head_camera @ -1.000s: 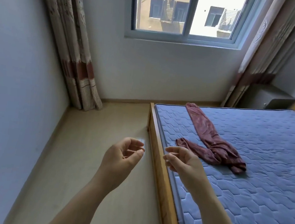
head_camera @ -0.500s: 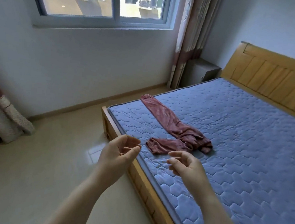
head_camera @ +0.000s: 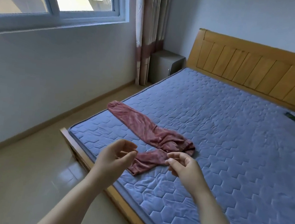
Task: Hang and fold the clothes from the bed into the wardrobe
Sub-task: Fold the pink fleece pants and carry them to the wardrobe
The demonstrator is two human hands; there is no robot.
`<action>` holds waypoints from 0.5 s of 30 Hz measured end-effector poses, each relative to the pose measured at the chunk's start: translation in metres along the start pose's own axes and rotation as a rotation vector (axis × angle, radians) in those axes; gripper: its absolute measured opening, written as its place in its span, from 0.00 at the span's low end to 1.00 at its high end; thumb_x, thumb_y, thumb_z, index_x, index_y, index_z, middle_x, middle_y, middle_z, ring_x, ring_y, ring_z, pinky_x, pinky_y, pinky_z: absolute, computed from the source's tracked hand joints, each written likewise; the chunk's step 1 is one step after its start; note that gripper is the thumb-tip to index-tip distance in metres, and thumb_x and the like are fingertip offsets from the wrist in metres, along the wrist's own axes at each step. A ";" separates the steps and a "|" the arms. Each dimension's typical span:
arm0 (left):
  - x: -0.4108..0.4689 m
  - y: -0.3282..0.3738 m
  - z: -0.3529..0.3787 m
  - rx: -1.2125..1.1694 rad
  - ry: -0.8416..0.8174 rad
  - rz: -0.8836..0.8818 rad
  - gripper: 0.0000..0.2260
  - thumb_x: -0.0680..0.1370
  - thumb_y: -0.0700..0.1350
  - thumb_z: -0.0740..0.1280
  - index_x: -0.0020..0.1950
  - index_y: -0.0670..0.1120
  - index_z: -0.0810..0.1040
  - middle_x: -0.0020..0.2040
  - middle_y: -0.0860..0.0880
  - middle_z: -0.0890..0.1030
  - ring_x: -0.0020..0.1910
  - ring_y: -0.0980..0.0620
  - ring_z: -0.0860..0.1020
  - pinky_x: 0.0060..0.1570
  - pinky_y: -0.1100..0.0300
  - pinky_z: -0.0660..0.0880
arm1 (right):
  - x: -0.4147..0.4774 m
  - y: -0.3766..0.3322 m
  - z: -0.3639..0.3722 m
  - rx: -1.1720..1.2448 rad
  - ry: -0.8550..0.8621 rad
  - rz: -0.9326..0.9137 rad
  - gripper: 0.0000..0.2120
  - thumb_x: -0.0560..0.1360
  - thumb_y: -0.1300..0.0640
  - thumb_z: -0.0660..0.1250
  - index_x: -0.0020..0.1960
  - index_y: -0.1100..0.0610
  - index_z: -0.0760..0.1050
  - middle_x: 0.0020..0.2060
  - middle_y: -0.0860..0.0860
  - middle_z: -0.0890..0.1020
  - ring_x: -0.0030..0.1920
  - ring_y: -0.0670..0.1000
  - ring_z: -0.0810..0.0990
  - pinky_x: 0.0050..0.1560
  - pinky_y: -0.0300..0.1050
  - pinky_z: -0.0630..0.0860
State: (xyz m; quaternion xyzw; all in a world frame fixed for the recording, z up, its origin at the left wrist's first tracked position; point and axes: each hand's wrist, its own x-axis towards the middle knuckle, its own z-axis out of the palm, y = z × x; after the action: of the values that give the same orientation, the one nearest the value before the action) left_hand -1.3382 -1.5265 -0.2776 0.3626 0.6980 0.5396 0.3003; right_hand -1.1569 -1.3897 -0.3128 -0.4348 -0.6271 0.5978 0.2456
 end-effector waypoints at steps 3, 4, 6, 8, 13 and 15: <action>0.042 -0.002 0.003 0.013 -0.021 -0.031 0.04 0.76 0.40 0.70 0.48 0.49 0.81 0.43 0.45 0.85 0.41 0.48 0.83 0.38 0.66 0.77 | 0.034 -0.003 -0.004 0.010 0.051 0.021 0.05 0.76 0.62 0.67 0.49 0.54 0.80 0.43 0.53 0.85 0.39 0.45 0.82 0.42 0.37 0.75; 0.054 -0.004 0.004 0.014 -0.034 -0.043 0.04 0.76 0.39 0.70 0.48 0.48 0.81 0.44 0.44 0.85 0.42 0.46 0.82 0.39 0.64 0.77 | 0.043 -0.003 -0.005 0.005 0.069 0.030 0.05 0.76 0.62 0.67 0.49 0.54 0.79 0.43 0.54 0.85 0.40 0.46 0.81 0.44 0.39 0.76; 0.078 -0.008 0.006 0.026 -0.071 -0.064 0.04 0.76 0.38 0.70 0.49 0.46 0.81 0.44 0.44 0.85 0.44 0.45 0.82 0.40 0.63 0.77 | 0.059 0.001 -0.005 0.003 0.098 0.059 0.05 0.77 0.62 0.66 0.49 0.55 0.80 0.43 0.54 0.85 0.39 0.46 0.81 0.43 0.40 0.76; 0.102 -0.012 0.005 0.037 -0.103 -0.079 0.04 0.76 0.38 0.69 0.49 0.45 0.81 0.44 0.43 0.85 0.40 0.47 0.82 0.36 0.65 0.76 | 0.076 0.003 -0.002 -0.003 0.131 0.088 0.06 0.77 0.63 0.65 0.49 0.56 0.80 0.42 0.53 0.85 0.37 0.45 0.81 0.40 0.37 0.75; 0.173 -0.028 -0.013 0.095 -0.215 -0.077 0.04 0.76 0.38 0.70 0.48 0.46 0.81 0.45 0.45 0.85 0.43 0.48 0.82 0.43 0.59 0.78 | 0.124 0.003 0.020 0.006 0.262 0.150 0.06 0.77 0.64 0.65 0.47 0.56 0.80 0.40 0.53 0.84 0.36 0.46 0.80 0.38 0.34 0.75; 0.203 -0.036 -0.026 0.110 -0.265 -0.062 0.04 0.76 0.39 0.70 0.47 0.47 0.81 0.44 0.48 0.85 0.43 0.51 0.82 0.42 0.62 0.77 | 0.140 0.004 0.035 -0.003 0.305 0.171 0.06 0.77 0.64 0.65 0.48 0.57 0.80 0.41 0.53 0.85 0.36 0.46 0.80 0.39 0.35 0.74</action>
State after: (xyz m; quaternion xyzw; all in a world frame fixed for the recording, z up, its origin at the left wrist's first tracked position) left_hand -1.4787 -1.3776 -0.3118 0.4251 0.6916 0.4382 0.3859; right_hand -1.2553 -1.2911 -0.3521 -0.5726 -0.5443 0.5426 0.2854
